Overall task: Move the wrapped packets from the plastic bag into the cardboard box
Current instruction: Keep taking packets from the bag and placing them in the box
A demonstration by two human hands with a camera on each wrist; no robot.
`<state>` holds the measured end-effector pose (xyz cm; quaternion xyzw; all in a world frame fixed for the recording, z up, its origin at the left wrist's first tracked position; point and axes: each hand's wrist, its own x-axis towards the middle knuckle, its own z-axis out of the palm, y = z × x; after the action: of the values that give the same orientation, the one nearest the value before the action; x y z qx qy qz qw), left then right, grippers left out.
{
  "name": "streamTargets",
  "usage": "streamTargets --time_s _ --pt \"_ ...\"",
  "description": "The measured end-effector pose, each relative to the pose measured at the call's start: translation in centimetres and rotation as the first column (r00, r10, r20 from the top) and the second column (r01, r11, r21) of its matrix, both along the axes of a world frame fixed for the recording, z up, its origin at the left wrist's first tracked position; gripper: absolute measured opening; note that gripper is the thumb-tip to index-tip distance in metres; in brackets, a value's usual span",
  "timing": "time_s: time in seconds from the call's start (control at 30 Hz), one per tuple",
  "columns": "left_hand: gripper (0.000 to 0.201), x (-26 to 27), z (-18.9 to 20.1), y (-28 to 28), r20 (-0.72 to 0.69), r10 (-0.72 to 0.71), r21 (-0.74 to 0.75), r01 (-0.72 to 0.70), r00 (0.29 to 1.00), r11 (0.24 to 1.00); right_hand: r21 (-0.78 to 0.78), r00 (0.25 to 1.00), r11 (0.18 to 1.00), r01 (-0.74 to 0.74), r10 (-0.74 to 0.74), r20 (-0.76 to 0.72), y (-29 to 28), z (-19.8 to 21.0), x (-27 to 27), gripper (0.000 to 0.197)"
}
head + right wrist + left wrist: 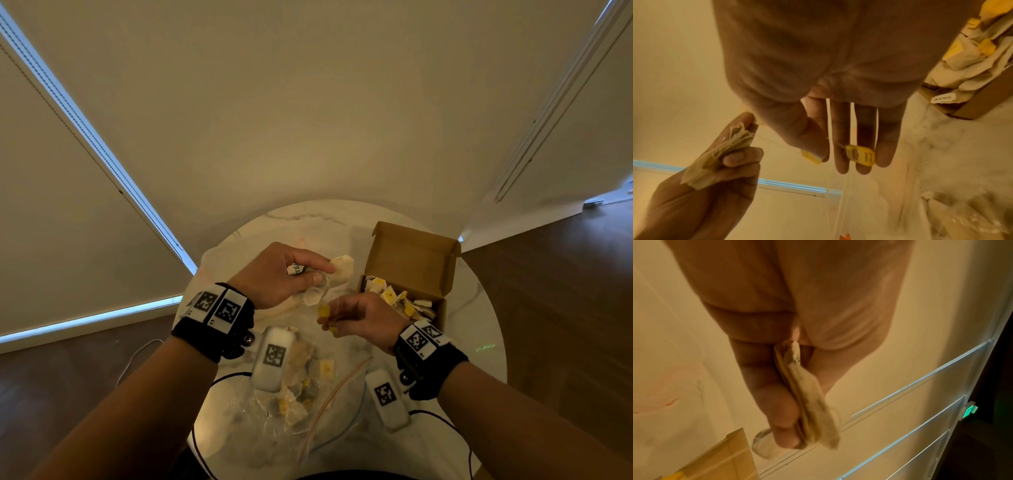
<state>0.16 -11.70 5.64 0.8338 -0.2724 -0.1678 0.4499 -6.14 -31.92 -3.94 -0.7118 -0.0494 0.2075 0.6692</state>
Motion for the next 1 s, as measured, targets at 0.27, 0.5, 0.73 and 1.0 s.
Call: streamTargets --time_s 0.27,0.5,0.73,1.0 --pt "0.023 0.2 0.1 0.2 -0.008 0.02 -0.027 -0.02 1.0 0.999 -0.038 1.0 0.999 -0.006 0.005 -0.015 -0.6 -0.9 -1.0 0.028" --pt "0.024 0.1 0.3 -0.1 -0.06 -0.002 -0.076 -0.002 0.998 0.997 0.05 0.986 0.988 0.145 -0.14 -0.09 -0.2 -1.1 -1.3 0.015" --pt "0.024 -0.5 0.4 0.1 -0.119 -0.051 -0.093 0.04 0.992 0.995 -0.053 0.962 0.961 0.272 -0.272 0.018 -1.1 -1.5 0.2 0.016" --pt "0.021 -1.7 -0.3 0.3 -0.249 -0.138 -0.048 0.131 0.958 0.99 -0.228 0.957 0.937 0.264 -0.224 0.186 -2.4 3.3 1.9 0.015"
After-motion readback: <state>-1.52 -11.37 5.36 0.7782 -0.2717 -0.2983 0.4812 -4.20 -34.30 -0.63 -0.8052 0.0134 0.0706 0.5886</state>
